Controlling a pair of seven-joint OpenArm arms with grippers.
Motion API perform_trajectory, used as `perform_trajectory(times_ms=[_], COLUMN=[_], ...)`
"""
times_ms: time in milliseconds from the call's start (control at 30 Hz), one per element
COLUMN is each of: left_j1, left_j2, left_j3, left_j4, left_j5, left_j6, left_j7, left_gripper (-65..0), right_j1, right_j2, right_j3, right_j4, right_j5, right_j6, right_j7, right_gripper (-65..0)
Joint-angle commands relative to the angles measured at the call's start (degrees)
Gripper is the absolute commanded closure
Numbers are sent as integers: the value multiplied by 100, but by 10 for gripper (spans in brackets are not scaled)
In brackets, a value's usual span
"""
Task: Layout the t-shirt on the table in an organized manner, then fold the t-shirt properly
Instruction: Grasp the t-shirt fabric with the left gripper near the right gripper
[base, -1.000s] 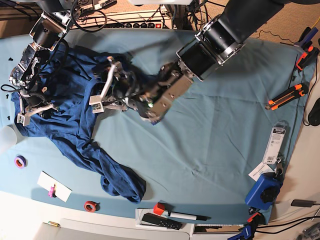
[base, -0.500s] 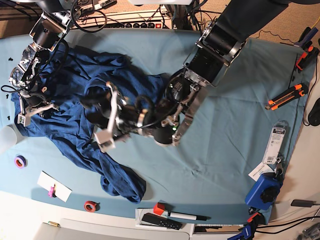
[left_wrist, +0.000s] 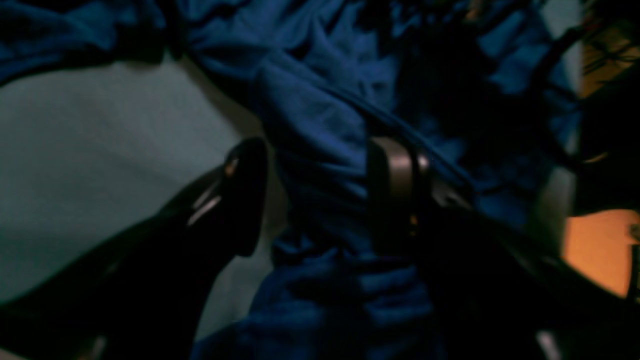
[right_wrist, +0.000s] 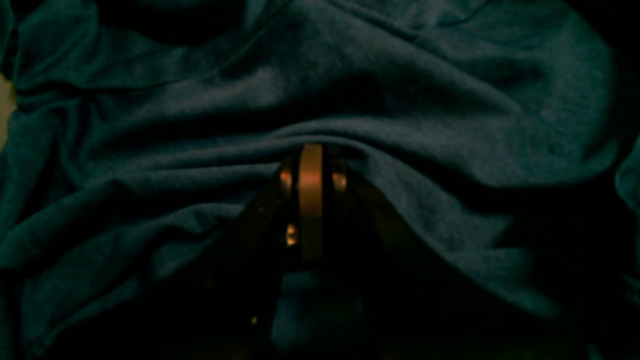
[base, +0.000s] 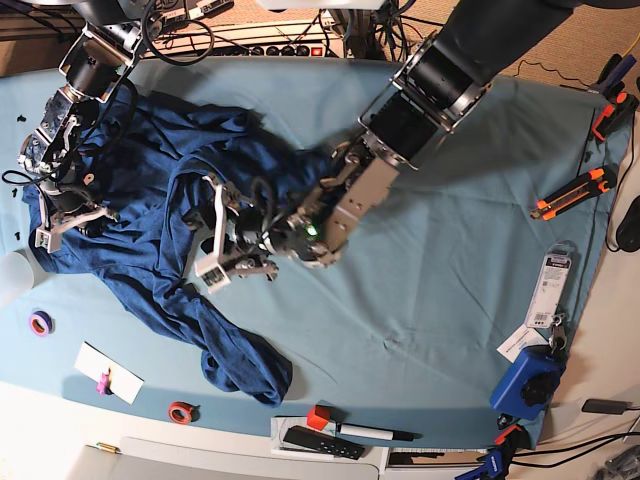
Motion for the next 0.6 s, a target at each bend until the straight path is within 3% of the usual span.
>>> perform_trajectory(times_ms=[0,567], left_j1=[-153,-114], left_j2=[143,143], left_j3=[74,166], left_j4=[37,-136], left_j5=[52,-7], left_j6=[22,162], left_j7=[-195,-293], left_gripper=[-326,-326], right_j1=[61,61], right_j2=[70,70], right_j3=[7,7], right_j4=[68,68], right_j5=[-48,-46], right_j6=[7,7], right_j7=[-52,-44], right_gripper=[-24,-24])
